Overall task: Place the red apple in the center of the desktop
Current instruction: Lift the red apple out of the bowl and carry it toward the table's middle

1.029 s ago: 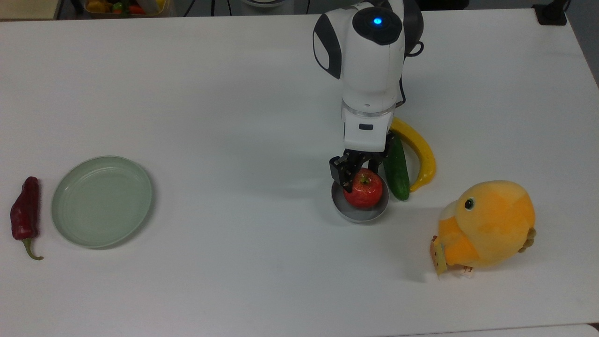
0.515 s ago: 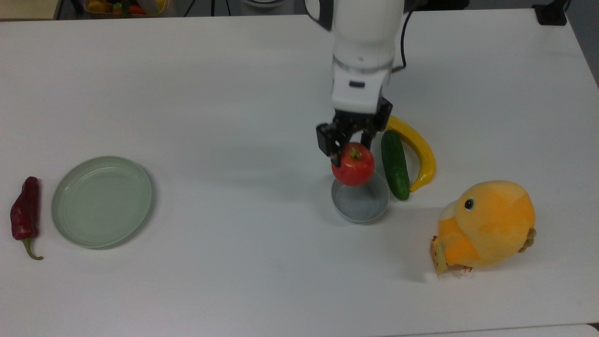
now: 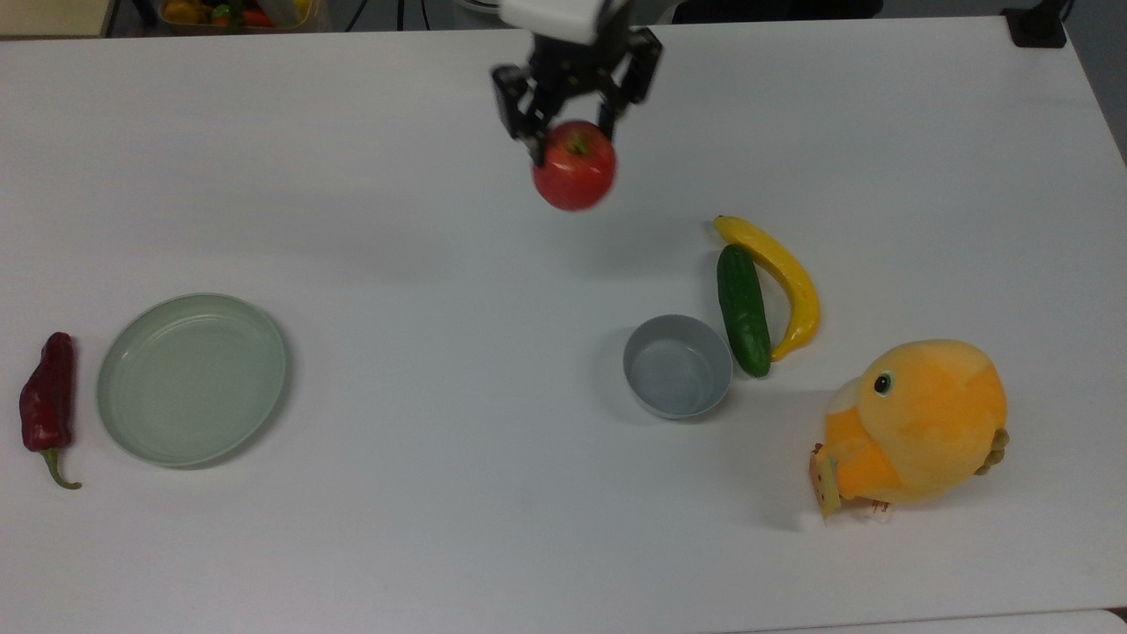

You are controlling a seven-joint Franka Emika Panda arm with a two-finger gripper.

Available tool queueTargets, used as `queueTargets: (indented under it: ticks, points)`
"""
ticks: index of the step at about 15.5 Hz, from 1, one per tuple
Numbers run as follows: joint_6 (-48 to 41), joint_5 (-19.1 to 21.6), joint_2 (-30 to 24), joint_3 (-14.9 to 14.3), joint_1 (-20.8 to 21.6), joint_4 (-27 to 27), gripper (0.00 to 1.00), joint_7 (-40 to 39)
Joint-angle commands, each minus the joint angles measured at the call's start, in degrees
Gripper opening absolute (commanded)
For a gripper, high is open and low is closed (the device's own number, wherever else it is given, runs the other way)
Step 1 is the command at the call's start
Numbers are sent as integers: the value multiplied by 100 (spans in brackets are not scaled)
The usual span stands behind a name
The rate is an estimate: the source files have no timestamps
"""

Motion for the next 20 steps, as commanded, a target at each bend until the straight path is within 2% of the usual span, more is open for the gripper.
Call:
queueTargets:
  ticks: [1, 5, 10, 14, 16, 18, 20]
  points:
    - [-155, 205, -779, -20, -462, -855, 26, 42]
    - [-147, 311, -860, -20, -1104, -1224, 26, 7]
    - [-50, 320, -746, -55, -1579, -1840, 26, -151]
    - [37, 320, -368, -81, -1641, -2050, 27, -142]
    - [563, 320, -341, -90, -1650, -2375, 27, -142]
    - [950, 320, -306, -265, -1633, -2622, 27, -151]
    - [1336, 320, -245, -266, -1633, -2894, 27, -142]
